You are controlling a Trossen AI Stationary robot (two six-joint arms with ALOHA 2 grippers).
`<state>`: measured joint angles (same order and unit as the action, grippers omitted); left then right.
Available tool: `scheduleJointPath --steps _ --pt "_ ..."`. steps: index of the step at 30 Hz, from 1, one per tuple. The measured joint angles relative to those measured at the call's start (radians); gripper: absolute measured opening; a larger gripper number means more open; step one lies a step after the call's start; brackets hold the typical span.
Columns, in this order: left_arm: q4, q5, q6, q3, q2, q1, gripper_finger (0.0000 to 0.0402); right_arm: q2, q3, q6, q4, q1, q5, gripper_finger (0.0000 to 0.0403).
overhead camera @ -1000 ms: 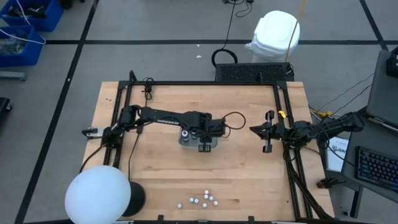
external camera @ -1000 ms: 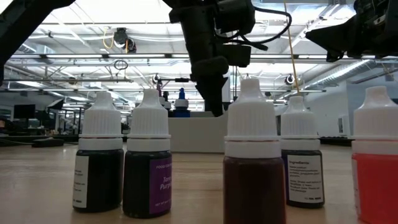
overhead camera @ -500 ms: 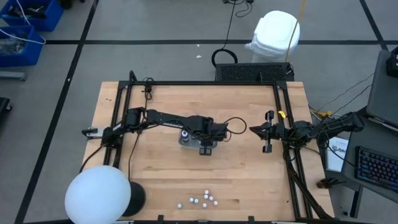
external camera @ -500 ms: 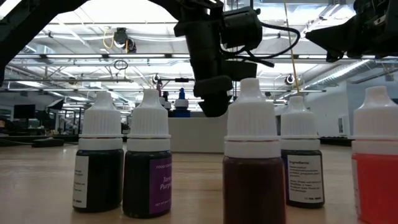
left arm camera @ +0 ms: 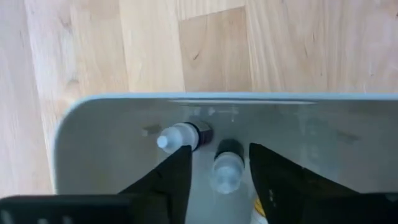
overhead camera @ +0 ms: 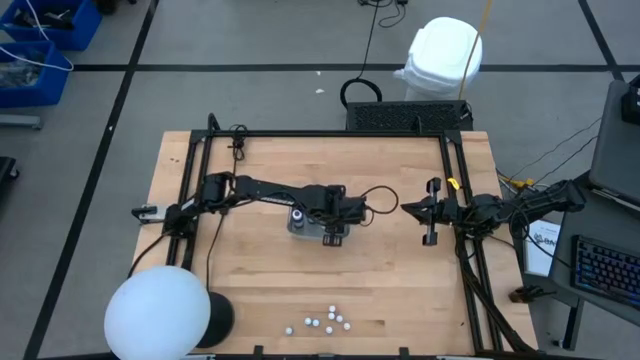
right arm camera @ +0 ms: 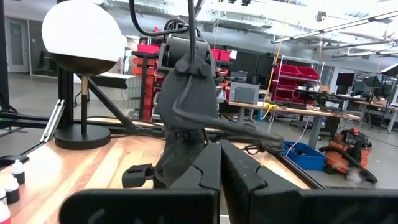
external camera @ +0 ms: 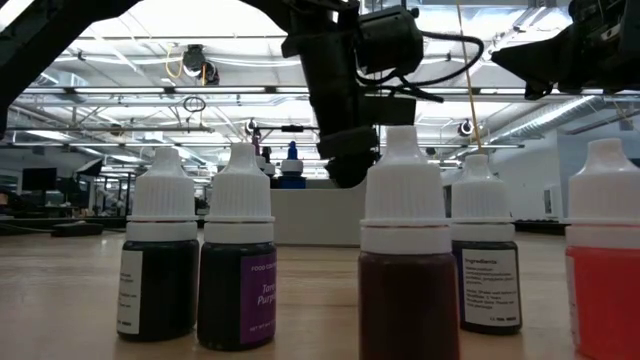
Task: Pick & Place food coloring
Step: Put the small black food coloring bottle into the gray bin
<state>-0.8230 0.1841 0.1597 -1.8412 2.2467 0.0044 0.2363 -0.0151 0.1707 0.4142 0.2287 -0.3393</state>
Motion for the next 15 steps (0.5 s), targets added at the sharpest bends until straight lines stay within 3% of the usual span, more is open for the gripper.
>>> scheduleJointPath --steps 7,15 --pt "-0.014 0.020 0.019 0.000 -0.060 -0.018 0.0207 0.000 0.000 0.002 -0.008 0.000 0.000 0.0000" --pt "-0.160 0.045 -0.150 -0.002 -0.276 -0.110 0.0197 0.001 0.000 0.002 -0.015 0.000 0.001 0.0000"
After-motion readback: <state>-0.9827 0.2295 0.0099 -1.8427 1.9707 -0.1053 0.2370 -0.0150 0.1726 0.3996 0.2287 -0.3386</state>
